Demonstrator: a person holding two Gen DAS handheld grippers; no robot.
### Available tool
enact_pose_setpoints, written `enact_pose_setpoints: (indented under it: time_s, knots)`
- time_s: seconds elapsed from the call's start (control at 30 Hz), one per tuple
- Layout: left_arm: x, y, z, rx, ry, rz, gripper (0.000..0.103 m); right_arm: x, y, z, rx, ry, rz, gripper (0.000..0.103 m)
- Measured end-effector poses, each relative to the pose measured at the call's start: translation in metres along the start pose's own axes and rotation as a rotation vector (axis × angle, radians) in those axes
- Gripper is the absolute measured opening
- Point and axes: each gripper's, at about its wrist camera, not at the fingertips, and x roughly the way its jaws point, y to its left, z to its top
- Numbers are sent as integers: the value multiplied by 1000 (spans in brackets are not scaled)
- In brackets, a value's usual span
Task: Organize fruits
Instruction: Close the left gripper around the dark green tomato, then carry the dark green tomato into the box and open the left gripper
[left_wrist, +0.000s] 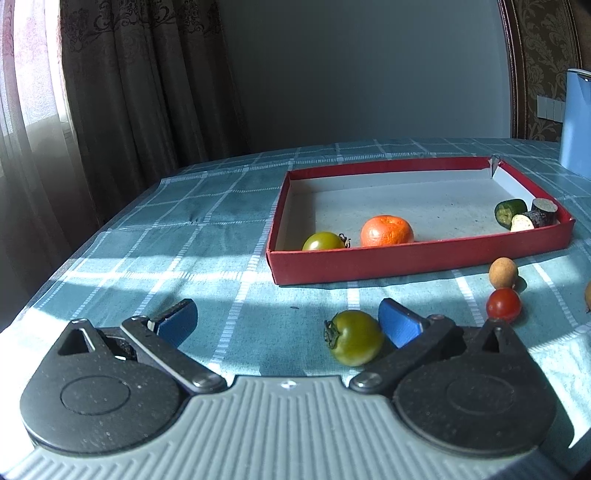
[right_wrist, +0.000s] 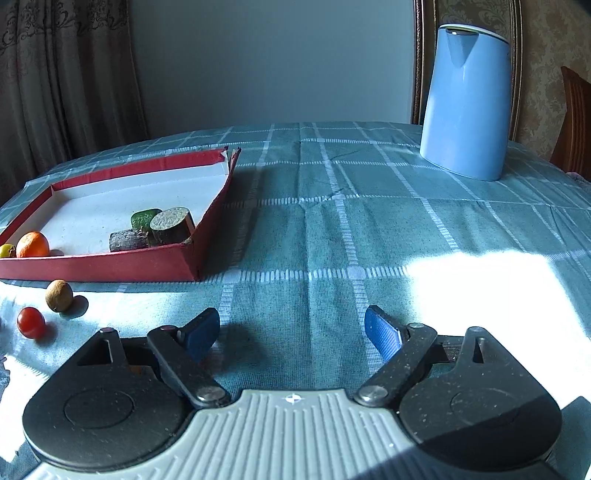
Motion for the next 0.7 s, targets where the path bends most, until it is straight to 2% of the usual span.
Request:
enact_pose_setpoints:
  time_s: [0.1, 0.3, 0.37, 0.43, 0.5, 0.57, 0.63, 0.67, 0.7]
  knots:
    - [2, -4, -2, 23, 27, -31, 103, 0, -1, 0, 6, -2, 6, 87]
    - [5, -10, -4, 55, 55, -1, 103, -3, -4, 0, 23, -9, 19, 87]
    - [5, -8, -4, 42, 53, -9, 98, -3, -5, -1, 32, -12, 25, 87]
    - [7, -6, -4, 34, 63, -18, 90, -4, -6, -1, 37, -14, 30, 87]
    - [9, -4, -4, 22, 75, -29, 73, -4, -7, -1, 40, -15, 31, 87]
    - [9, -2, -5, 11, 75, -55, 63, -4, -7, -1, 44, -16, 33, 87]
    - [8, -1, -5, 1, 78, -58, 47, -4, -8, -1, 49, -18, 35, 87]
    - [7, -2, -5, 0, 74, -68, 34, -4, -8, -1, 51, -18, 37, 87]
    - [6, -2, -4, 1, 75, -68, 31, -4, -8, -2, 52, -19, 37, 87]
